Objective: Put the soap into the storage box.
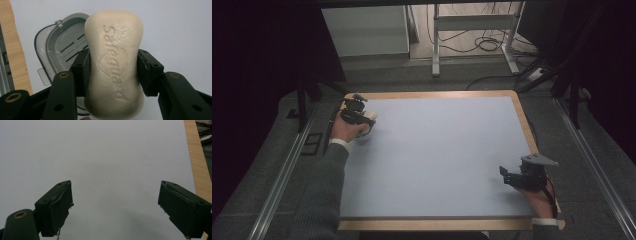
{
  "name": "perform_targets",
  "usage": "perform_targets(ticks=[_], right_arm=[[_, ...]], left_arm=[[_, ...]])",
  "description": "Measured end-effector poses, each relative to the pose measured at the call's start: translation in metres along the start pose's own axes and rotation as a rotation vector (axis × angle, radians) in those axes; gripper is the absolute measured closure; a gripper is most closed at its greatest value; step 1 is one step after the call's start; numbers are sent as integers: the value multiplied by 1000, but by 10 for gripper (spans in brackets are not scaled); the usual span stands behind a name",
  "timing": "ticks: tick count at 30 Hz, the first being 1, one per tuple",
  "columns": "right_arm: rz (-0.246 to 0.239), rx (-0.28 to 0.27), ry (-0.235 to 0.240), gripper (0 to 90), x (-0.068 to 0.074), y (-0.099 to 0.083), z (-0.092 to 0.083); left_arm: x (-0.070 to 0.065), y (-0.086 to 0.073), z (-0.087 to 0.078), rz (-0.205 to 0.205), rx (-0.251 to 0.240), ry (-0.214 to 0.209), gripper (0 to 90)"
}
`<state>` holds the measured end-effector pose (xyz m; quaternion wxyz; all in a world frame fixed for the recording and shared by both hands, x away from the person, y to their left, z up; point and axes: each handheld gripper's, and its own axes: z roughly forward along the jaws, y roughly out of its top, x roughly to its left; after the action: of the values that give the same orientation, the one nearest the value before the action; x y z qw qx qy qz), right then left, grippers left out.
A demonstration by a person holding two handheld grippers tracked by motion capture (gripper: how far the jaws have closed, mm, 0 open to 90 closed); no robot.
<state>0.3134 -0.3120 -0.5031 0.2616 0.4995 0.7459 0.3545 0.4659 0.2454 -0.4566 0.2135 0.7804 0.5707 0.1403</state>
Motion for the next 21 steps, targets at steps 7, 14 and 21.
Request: perform_targets(ticks=[7, 14, 21], right_arm=[[4, 4, -4, 122, -1, -1, 1], [-1, 9, -1, 122, 0, -1, 2], [9, 9, -5, 122, -2, -2, 2]], left_arm=[[9, -2, 8, -41, 6, 10, 496], [12, -5, 13, -75, 6, 24, 493], [7, -4, 1, -64, -76, 21, 383]])
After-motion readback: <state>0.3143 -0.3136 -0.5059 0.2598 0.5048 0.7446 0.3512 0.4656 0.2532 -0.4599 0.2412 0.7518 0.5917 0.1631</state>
